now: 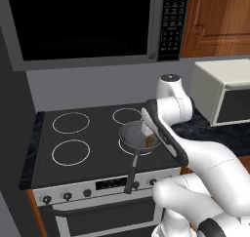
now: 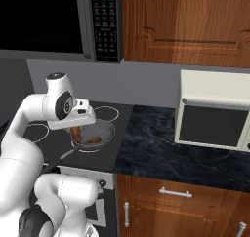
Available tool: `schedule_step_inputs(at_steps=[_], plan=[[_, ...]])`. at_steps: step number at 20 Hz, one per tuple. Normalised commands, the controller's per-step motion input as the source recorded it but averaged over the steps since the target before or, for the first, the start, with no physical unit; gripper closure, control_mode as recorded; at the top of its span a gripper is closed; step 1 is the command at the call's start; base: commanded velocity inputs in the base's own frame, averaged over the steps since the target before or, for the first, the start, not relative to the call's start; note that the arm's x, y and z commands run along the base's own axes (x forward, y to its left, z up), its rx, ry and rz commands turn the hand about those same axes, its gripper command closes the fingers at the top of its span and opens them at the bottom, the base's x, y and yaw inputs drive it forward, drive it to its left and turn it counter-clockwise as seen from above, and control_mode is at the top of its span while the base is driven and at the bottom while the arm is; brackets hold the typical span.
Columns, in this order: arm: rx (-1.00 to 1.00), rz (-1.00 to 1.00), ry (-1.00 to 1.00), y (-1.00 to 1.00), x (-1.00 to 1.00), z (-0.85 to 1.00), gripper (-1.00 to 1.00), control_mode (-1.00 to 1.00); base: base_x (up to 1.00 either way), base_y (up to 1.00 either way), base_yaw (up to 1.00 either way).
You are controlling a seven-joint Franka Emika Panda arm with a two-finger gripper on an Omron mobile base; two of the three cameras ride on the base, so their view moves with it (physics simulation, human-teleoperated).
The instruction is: Take the chicken drumsticks from the pan and place one on each plate on the dining counter.
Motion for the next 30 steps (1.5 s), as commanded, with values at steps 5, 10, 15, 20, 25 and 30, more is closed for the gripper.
schedule_step_inputs(at_steps=[5, 10, 15, 20, 25, 30], plan=[[0.0, 0.0, 0.0, 0.0, 0.0, 0.0, 1.0, 1.0, -0.69, -0.14, -0.16], [0.0, 0.0, 0.0, 0.0, 0.0, 0.0, 1.0, 1.0, -0.49, -0.04, -0.6], [0.0, 0.0, 0.0, 0.0, 0.0, 0.0, 1.0, 1.0, -0.04, 0.12, -1.0], [0.0, 0.0, 0.0, 0.0, 0.0, 0.0, 1.0, 1.0, 0.0, 0.12, -1.0], [0.0, 0.0, 0.0, 0.0, 0.0, 0.0, 1.0, 1.0, 0.0, 0.11, -1.0], [0.0, 0.0, 0.0, 0.0, 0.0, 0.0, 1.0, 1.0, 0.0, 0.1, -1.0]])
